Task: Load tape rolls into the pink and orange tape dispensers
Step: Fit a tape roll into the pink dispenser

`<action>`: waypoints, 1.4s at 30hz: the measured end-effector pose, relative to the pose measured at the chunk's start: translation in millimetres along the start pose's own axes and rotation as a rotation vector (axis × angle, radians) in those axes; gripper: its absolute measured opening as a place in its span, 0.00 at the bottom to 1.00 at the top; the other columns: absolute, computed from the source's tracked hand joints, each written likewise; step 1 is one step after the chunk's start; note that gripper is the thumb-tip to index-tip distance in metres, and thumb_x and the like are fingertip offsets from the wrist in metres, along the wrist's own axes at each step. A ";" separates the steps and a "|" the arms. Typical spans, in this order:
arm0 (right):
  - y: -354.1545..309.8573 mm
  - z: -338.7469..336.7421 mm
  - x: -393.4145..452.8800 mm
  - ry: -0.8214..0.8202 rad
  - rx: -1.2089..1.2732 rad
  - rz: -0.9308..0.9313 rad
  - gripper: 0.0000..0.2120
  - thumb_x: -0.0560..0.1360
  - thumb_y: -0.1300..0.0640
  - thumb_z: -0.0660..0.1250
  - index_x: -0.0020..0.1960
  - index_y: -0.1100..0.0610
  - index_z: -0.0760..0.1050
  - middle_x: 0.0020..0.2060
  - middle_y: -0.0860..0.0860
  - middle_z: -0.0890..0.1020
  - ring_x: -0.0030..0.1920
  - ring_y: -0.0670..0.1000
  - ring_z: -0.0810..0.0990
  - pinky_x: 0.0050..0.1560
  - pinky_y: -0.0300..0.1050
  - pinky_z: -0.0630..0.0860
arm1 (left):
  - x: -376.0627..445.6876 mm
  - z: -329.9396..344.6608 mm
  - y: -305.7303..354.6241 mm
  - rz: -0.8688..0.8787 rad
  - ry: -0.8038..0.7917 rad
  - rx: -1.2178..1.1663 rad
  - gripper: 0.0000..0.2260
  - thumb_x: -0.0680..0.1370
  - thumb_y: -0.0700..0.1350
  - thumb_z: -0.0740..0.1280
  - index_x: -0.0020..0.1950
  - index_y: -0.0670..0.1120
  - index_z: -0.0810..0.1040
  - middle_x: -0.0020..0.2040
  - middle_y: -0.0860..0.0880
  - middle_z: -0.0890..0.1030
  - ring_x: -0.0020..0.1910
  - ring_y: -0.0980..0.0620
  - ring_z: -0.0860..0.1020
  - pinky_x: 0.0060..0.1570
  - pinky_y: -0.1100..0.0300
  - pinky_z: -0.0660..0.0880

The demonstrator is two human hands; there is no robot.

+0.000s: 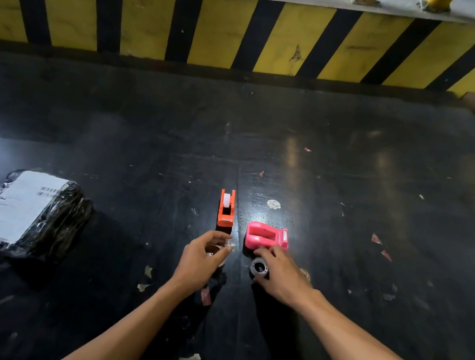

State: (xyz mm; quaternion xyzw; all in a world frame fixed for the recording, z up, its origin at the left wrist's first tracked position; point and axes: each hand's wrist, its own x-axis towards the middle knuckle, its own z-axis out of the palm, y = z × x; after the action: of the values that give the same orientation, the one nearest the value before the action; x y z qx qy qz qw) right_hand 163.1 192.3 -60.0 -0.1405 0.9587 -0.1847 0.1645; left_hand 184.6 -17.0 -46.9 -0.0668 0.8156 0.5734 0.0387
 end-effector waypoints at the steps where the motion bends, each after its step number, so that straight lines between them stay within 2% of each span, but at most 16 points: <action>1: 0.5 2.5 2.2 -0.004 -0.012 -0.019 0.26 0.74 0.52 0.69 0.70 0.50 0.67 0.65 0.52 0.70 0.67 0.56 0.68 0.65 0.53 0.71 | 0.0 -0.7 0.1 -0.001 -0.001 -0.003 0.08 0.77 0.47 0.73 0.56 0.51 0.82 0.49 0.55 0.85 0.49 0.59 0.82 0.44 0.72 0.76; 5: 1.3 6.1 6.4 0.040 0.085 -0.058 0.19 0.76 0.51 0.66 0.66 0.49 0.73 0.62 0.51 0.75 0.63 0.53 0.73 0.64 0.48 0.71 | 0.7 -5.2 1.7 0.003 -0.007 0.016 0.09 0.76 0.49 0.73 0.56 0.51 0.82 0.49 0.55 0.85 0.49 0.60 0.82 0.47 0.69 0.77; 7: -2.5 0.8 6.3 0.112 0.302 -0.001 0.14 0.73 0.51 0.68 0.59 0.49 0.77 0.56 0.49 0.80 0.57 0.50 0.79 0.59 0.44 0.74 | 2.3 -7.0 2.8 -0.004 -0.004 0.018 0.10 0.76 0.50 0.73 0.56 0.51 0.82 0.49 0.55 0.85 0.49 0.62 0.82 0.48 0.70 0.77; 10: -10.3 -12.4 7.7 0.160 0.724 0.082 0.12 0.70 0.56 0.73 0.52 0.48 0.78 0.46 0.48 0.83 0.48 0.49 0.82 0.54 0.46 0.78 | 4.7 -7.9 9.8 0.005 0.013 -0.006 0.08 0.76 0.50 0.74 0.54 0.51 0.82 0.48 0.55 0.85 0.48 0.61 0.82 0.47 0.70 0.77; 13: -21.7 -28.7 6.1 0.180 1.069 0.020 0.14 0.69 0.64 0.75 0.52 0.53 0.78 0.46 0.56 0.82 0.47 0.52 0.81 0.51 0.49 0.80 | 8.3 -7.0 20.7 0.043 0.027 -0.027 0.08 0.75 0.47 0.74 0.53 0.50 0.82 0.47 0.54 0.86 0.47 0.61 0.83 0.46 0.68 0.79; 15: -28.4 -40.8 3.3 0.200 1.158 -0.012 0.14 0.69 0.67 0.75 0.52 0.57 0.78 0.47 0.59 0.81 0.45 0.52 0.82 0.49 0.50 0.81 | 12.0 -5.9 27.5 0.076 0.026 -0.021 0.09 0.75 0.45 0.75 0.54 0.49 0.83 0.47 0.54 0.86 0.47 0.60 0.83 0.48 0.66 0.79; 19: -36.1 -58.0 -2.8 0.172 1.216 -0.041 0.14 0.69 0.68 0.74 0.53 0.58 0.79 0.47 0.60 0.83 0.45 0.52 0.83 0.47 0.51 0.83 | 13.9 -3.1 43.4 0.145 0.010 0.005 0.09 0.74 0.43 0.75 0.54 0.48 0.84 0.46 0.55 0.86 0.45 0.62 0.83 0.48 0.69 0.77; 22: -37.9 -64.5 -5.4 0.160 1.197 -0.051 0.14 0.69 0.68 0.74 0.53 0.57 0.79 0.44 0.55 0.84 0.45 0.49 0.84 0.44 0.47 0.83 | 11.8 -0.8 53.1 0.218 0.022 0.009 0.08 0.74 0.41 0.75 0.53 0.48 0.85 0.44 0.54 0.86 0.42 0.57 0.83 0.45 0.67 0.78; 25: -38.7 -67.0 -7.5 0.149 1.225 -0.047 0.14 0.69 0.67 0.74 0.53 0.55 0.80 0.43 0.52 0.85 0.46 0.51 0.84 0.46 0.55 0.83 | 10.5 0.6 55.9 0.306 0.052 0.061 0.09 0.74 0.40 0.75 0.53 0.49 0.85 0.46 0.54 0.85 0.43 0.55 0.83 0.46 0.63 0.80; 29: -40.6 -66.5 -8.9 0.143 1.273 -0.032 0.15 0.69 0.66 0.74 0.54 0.56 0.79 0.47 0.55 0.85 0.50 0.58 0.84 0.50 0.64 0.81 | 8.0 -0.9 58.6 0.427 0.071 0.124 0.10 0.74 0.39 0.75 0.55 0.47 0.85 0.47 0.54 0.84 0.45 0.58 0.82 0.44 0.68 0.78; 32: -42.1 -66.9 -10.4 0.135 1.280 -0.030 0.15 0.70 0.65 0.74 0.56 0.57 0.79 0.50 0.58 0.85 0.52 0.63 0.83 0.51 0.67 0.80 | 6.9 -3.5 59.8 0.462 0.078 0.144 0.09 0.74 0.41 0.75 0.53 0.47 0.84 0.46 0.55 0.84 0.45 0.59 0.82 0.44 0.69 0.77; 34: -42.7 -67.6 -11.3 0.117 1.304 -0.025 0.15 0.72 0.64 0.72 0.58 0.58 0.78 0.52 0.60 0.84 0.52 0.63 0.83 0.53 0.66 0.79 | 5.9 -4.7 60.9 0.477 0.095 0.147 0.07 0.74 0.43 0.76 0.51 0.47 0.83 0.45 0.55 0.84 0.45 0.59 0.82 0.44 0.71 0.75; 37: -46.9 -68.9 -12.0 0.111 1.383 -0.007 0.14 0.74 0.62 0.70 0.59 0.61 0.77 0.51 0.61 0.85 0.50 0.59 0.83 0.56 0.58 0.78 | 3.9 -4.1 61.8 0.533 0.107 0.176 0.07 0.73 0.43 0.76 0.50 0.46 0.83 0.46 0.55 0.82 0.46 0.60 0.81 0.45 0.72 0.74; 39: -49.6 -69.0 -10.5 0.131 1.378 0.001 0.14 0.74 0.62 0.70 0.59 0.62 0.77 0.50 0.62 0.85 0.47 0.57 0.83 0.55 0.54 0.79 | 4.3 -2.8 60.1 0.539 0.096 0.178 0.08 0.73 0.43 0.76 0.50 0.46 0.83 0.46 0.55 0.81 0.46 0.59 0.81 0.45 0.67 0.77; 42: -49.7 -67.6 -7.4 0.155 1.357 0.027 0.14 0.73 0.64 0.72 0.57 0.64 0.76 0.50 0.66 0.84 0.45 0.57 0.83 0.54 0.58 0.79 | 5.6 -1.7 57.0 0.533 0.058 0.149 0.08 0.74 0.42 0.76 0.51 0.46 0.84 0.48 0.54 0.81 0.47 0.56 0.82 0.46 0.61 0.80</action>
State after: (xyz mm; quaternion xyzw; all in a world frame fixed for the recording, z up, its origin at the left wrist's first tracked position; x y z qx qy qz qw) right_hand 155.4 171.2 21.1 0.0191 0.6413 -0.7524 0.1493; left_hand 170.4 0.0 5.9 0.1369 0.8450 0.4998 -0.1320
